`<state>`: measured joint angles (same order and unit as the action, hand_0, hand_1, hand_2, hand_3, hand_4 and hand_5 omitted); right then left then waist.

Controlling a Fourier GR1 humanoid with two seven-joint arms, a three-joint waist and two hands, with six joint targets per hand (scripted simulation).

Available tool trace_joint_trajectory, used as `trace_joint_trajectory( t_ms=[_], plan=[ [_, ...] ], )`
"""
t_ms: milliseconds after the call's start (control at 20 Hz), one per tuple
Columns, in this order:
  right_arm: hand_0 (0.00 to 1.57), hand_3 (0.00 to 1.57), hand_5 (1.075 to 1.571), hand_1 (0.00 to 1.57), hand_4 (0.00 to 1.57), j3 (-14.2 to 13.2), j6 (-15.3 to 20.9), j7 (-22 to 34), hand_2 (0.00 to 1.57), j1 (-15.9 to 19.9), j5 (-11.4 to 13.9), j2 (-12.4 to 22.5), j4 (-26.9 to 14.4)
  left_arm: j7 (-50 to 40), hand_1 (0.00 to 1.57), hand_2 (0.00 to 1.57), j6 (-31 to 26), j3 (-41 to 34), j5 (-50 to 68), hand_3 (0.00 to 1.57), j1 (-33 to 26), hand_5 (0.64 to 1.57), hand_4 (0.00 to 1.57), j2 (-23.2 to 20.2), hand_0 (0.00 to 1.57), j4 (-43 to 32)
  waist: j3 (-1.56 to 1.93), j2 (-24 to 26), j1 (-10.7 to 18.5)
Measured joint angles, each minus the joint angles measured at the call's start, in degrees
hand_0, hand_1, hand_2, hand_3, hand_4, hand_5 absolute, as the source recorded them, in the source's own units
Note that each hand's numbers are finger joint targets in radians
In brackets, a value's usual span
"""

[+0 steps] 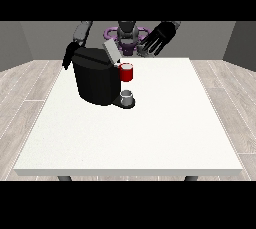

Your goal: Insert the coffee pod into the coffee machine and close the lid

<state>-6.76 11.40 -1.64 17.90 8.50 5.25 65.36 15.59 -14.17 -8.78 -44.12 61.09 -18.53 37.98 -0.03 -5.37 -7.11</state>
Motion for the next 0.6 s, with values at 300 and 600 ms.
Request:
trace_joint_trajectory(
  t_ms=[300,600],
  plan=[
    [0.0,0.0,1.571,0.0,0.0,-1.59,-0.33,-1.73,0.0,-6.58,-1.12,0.55,-0.8,3.21,0.0,0.0,0.02,-9.87,13.42,0.0,-11.01,1.571,0.27,9.9,0.0,-0.68,-0.08,8.7,5.65],
    [0.0,0.0,1.571,0.0,0.0,-1.05,-1.94,-2.67,0.0,-9.58,-2.5,-0.36,1.49,4.43,0.0,0.0,-1.32,-12.63,18.67,0.0,-21.94,1.571,0.32,14.89,0.0,-1.36,0.0,17.06,9.89]
  ],
)
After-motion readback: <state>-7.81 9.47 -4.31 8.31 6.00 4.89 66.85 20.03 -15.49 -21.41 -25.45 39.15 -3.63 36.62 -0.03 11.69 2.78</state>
